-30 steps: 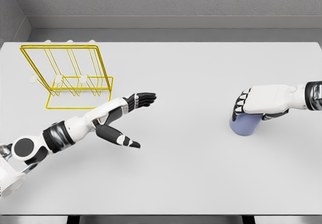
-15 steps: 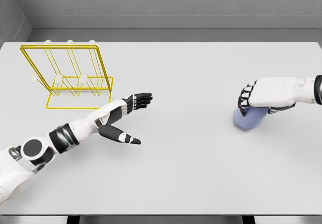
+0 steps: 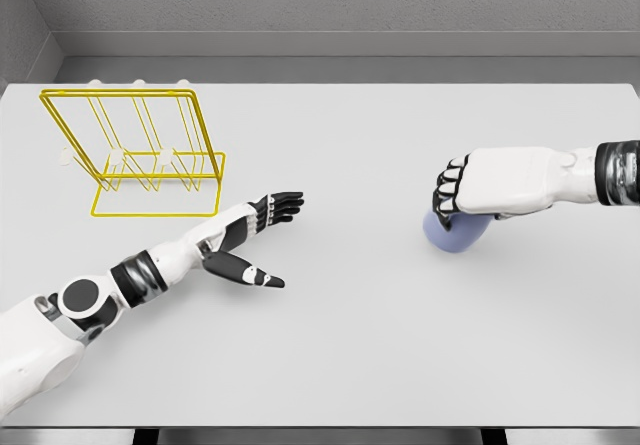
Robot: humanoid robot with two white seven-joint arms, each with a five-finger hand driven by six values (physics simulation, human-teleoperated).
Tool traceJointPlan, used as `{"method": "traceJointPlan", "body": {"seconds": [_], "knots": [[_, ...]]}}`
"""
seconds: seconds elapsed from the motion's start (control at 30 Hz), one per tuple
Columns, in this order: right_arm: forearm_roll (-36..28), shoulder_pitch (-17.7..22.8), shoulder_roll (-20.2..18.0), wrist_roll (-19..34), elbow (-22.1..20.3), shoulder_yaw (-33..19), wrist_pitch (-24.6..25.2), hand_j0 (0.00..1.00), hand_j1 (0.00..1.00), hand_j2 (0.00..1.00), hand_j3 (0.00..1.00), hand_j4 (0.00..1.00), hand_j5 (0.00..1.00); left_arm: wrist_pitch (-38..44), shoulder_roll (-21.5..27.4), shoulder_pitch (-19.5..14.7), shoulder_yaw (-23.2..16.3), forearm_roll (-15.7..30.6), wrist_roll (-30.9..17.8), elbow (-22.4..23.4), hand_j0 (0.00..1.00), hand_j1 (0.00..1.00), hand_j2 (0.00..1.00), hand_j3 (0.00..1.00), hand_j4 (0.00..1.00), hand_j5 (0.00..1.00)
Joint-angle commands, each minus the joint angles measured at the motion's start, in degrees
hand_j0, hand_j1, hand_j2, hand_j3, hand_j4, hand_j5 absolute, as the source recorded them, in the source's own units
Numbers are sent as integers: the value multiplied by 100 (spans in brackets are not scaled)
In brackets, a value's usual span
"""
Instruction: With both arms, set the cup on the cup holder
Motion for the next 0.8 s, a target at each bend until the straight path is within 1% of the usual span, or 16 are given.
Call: {"method": "traceJointPlan", "body": {"seconds": [0.0,0.07,0.43,0.67,0.7,0.77], "knots": [[-31,0,171,-3,-12,-1,17,52,52,52,52,52,52,6,-13,0,1,25,0,36,100,100,100,100,100,100],[-31,-9,223,-3,-12,-1,17,52,52,52,52,52,52,6,-13,0,1,25,0,62,100,100,100,100,100,100],[-31,-105,821,-1,-21,78,17,52,52,52,52,52,52,6,-13,0,10,34,0,62,100,100,100,100,100,100],[-22,-105,1041,-1,-21,149,17,52,52,52,52,52,52,6,-13,-9,10,34,0,71,100,100,100,100,100,100],[4,-105,1173,-1,-20,149,17,52,52,52,52,52,52,6,-13,-17,10,34,0,71,100,100,100,100,100,100],[13,-105,1252,-1,-20,184,17,52,52,52,52,52,52,6,-13,-18,10,34,0,80,100,100,100,100,100,100]]}}
